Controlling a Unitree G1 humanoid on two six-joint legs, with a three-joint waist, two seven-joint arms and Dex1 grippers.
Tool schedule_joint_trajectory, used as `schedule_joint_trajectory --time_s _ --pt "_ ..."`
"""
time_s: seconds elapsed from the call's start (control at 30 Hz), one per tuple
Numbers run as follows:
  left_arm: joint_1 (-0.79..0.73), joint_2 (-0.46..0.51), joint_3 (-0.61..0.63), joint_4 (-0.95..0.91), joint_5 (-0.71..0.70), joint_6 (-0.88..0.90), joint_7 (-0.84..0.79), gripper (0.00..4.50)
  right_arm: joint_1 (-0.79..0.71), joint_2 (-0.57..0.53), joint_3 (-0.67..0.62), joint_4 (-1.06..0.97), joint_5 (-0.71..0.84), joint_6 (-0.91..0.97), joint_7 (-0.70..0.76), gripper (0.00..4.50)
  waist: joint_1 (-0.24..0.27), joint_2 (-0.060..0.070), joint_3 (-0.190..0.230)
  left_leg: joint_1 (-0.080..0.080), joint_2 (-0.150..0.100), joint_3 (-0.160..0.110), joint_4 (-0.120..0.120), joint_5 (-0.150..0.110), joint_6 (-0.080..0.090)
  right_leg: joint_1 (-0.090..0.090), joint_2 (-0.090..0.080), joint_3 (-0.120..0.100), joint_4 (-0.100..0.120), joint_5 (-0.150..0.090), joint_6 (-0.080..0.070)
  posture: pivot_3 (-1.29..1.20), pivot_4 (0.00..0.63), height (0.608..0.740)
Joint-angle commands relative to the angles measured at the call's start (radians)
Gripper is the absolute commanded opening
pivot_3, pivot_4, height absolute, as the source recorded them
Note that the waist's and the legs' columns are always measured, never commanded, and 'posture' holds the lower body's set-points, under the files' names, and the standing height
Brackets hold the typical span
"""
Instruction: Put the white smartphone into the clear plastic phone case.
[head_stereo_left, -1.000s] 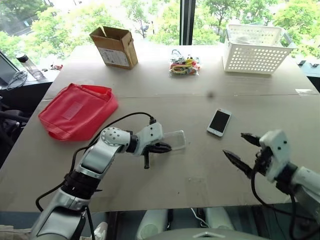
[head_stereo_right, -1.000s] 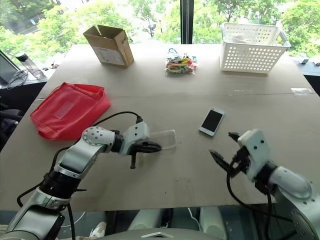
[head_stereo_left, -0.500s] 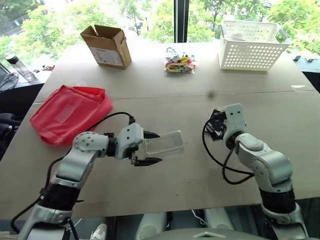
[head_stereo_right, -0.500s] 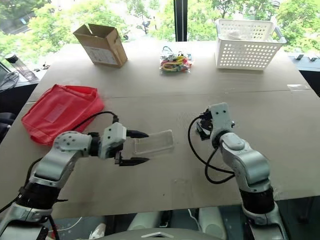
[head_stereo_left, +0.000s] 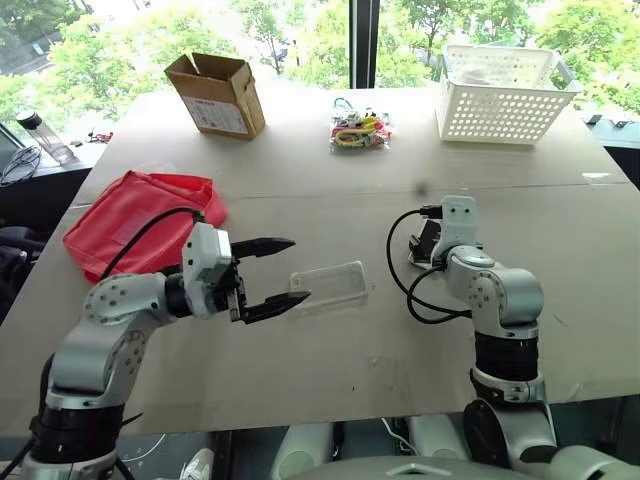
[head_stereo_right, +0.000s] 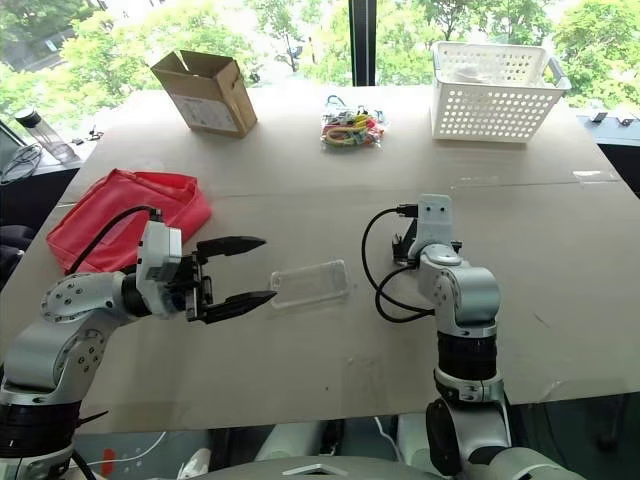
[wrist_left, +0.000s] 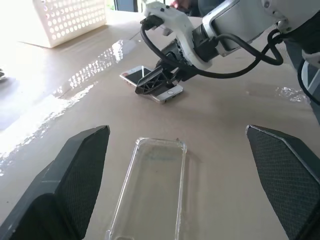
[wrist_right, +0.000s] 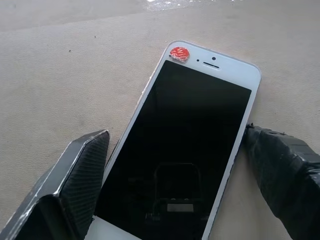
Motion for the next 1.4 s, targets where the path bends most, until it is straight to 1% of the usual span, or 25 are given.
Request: schedule_joint_trajectory --time_s 0.03,0.07,0.13,0.27,0.33,0.43,0.5,0.53,0.57,0.63,0.7,0.77,0.9,1.03,1.1,1.2,1.4 --pt "0.004 0.01 0.018 -0.052 -0.028 0.006 0.01 4.5 0.069 0.017 -0.027 0.043 0.009 0.075 0.028 3.99 -0.001 -0.002 -0.002 0.001 0.0 0.0 0.0 0.0 0.0 0.0 0.0 0.0 0.0 0.0 0.0 0.0 0.15 0.733" --pt "0.009 0.009 0.017 -0.06 -0.03 0.009 0.015 4.5 0.083 0.007 -0.028 0.027 0.013 0.083 0.042 3.71 -0.001 -0.003 -0.003 0.001 0.0 0.0 -0.001 0.0 0.0 0.0 0.0 0.0 0.0 0.0 0.0 0.0 0.15 0.733" --pt "0.015 0.005 0.016 -0.075 -0.037 0.021 0.031 4.5 0.113 -0.042 -0.016 -0.004 0.019 0.09 0.084 2.92 -0.002 -0.005 -0.006 0.002 0.0 0.0 -0.001 0.0 0.0 0.0 0.0 0.0 0.0 0.0 0.0 0.0 0.15 0.733" --pt "0.027 0.002 0.013 -0.096 -0.04 0.032 0.05 4.5 0.157 -0.171 0.017 -0.041 0.026 0.053 0.174 2.89 0.004 -0.004 -0.008 0.002 0.0 0.0 -0.001 0.0 0.0 0.001 0.0 0.001 0.0 0.0 0.0 0.0 0.15 0.733" --pt "0.036 -0.008 0.014 -0.101 -0.034 0.03 0.073 4.5 0.201 -0.296 0.043 -0.077 0.077 -0.093 0.351 2.89 0.008 -0.003 -0.008 0.002 0.0 0.0 -0.001 0.0 0.0 0.003 0.0 0.0 -0.002 0.0 0.0 0.0 0.15 0.733" --pt "0.046 -0.023 0.018 -0.101 -0.02 0.019 0.104 4.5 0.23 -0.44 0.09 -0.099 0.127 -0.202 0.531 2.88 0.012 -0.002 -0.007 0.003 -0.001 -0.001 0.0 -0.001 0.002 0.007 -0.001 -0.002 -0.007 0.0 0.0 0.0 0.15 0.733" --pt "0.076 -0.042 0.029 -0.08 -0.005 -0.022 0.106 4.5 0.231 -0.57 0.146 -0.117 0.148 -0.347 0.719 2.85 0.007 0.001 -0.005 0.003 -0.001 -0.001 0.0 -0.001 0.002 0.008 -0.001 -0.002 -0.008 0.0 0.0 0.0 0.15 0.733" --pt "0.1 -0.041 0.034 -0.065 0.009 -0.053 0.085 4.5 0.219 -0.617 0.169 -0.126 0.161 -0.401 0.801 2.79 0.003 0.002 -0.003 0.003 -0.001 -0.001 0.0 -0.001 0.002 0.009 -0.001 -0.001 -0.009 0.0 0.0 0.0 0.15 0.733" --pt "0.122 -0.037 0.039 -0.048 0.023 -0.082 0.064 4.5 0.201 -0.651 0.192 -0.13 0.17 -0.446 0.865 2.78 -0.003 0.004 -0.002 0.003 -0.001 -0.001 0.0 -0.001 0.002 0.008 -0.001 -0.001 -0.009 0.0 0.0 0.0 0.15 0.733" --pt "0.164 -0.031 0.063 -0.009 0.016 -0.11 0.029 4.5 0.142 -0.684 0.251 -0.126 0.177 -0.508 0.964 2.78 -0.014 0.005 -0.001 0.003 0.001 0.001 -0.001 -0.001 0.002 0.007 0.001 0.001 -0.008 0.0 0.0 0.0 0.15 0.733" --pt "0.215 -0.025 0.092 0.018 0.003 -0.124 -0.004 4.5 0.062 -0.7 0.343 -0.11 0.151 -0.571 1.058 2.78 -0.028 0.005 0.001 0.003 0.003 0.001 -0.003 -0.002 0.003 0.005 0.002 0.002 -0.007 0.0 0.0 0.0 0.15 0.733" --pt "0.276 -0.017 0.119 0.024 -0.008 -0.133 -0.042 4.5 -0.031 -0.689 0.448 -0.073 0.102 -0.634 1.132 2.78 -0.035 0.005 0.001 0.003 0.004 0.001 -0.003 -0.002 0.004 0.003 0.004 0.004 -0.006 0.0 0.0 0.0 0.15 0.733" --pt "0.387 -0.024 0.174 0.01 -0.004 -0.182 -0.086 4.5 -0.182 -0.639 0.624 0.032 0.004 -0.778 1.257 2.78 -0.022 0.004 0.002 0.001 0.004 0.0 -0.003 -0.002 0.0 0.0 0.004 0.005 -0.007 0.0 0.0 0.0 0.15 0.733" --pt "0.47 -0.036 0.214 -0.039 -0.013 -0.195 -0.074 4.5 -0.268 -0.6 0.725 0.174 -0.108 -0.921 1.319 2.78 -0.005 0.003 0.002 -0.003 0.002 0.0 -0.001 -0.003 0.002 -0.001 0.0 0.004 -0.01 0.0 0.0 0.0 0.15 0.733" --pt "0.495 -0.043 0.224 -0.062 -0.017 -0.195 -0.063 4.5 -0.29 -0.586 0.747 0.245 -0.15 -0.979 1.335 2.78 0.003 0.003 0.003 -0.004 0.0 0.0 -0.001 -0.004 0.003 -0.001 -0.001 0.004 -0.01 0.0 0.0 0.0 0.15 0.733" --pt "0.512 -0.052 0.221 -0.101 -0.019 -0.186 -0.037 4.5 -0.311 -0.556 0.739 0.325 -0.17 -1.016 1.35 2.78 0.003 0.003 0.002 -0.005 0.0 0.0 -0.001 -0.004 0.003 -0.001 -0.002 0.003 -0.011 0.0 0.0 0.0 0.15 0.733" --pt "0.543 -0.078 0.214 -0.167 -0.013 -0.177 0.027 4.5 -0.332 -0.541 0.734 0.397 -0.202 -1.06 1.4 2.78 -0.002 0.004 0.003 -0.003 0.0 -0.001 -0.001 -0.004 0.002 -0.001 -0.001 0.003 -0.009 0.0 0.0 0.0 0.15 0.733"
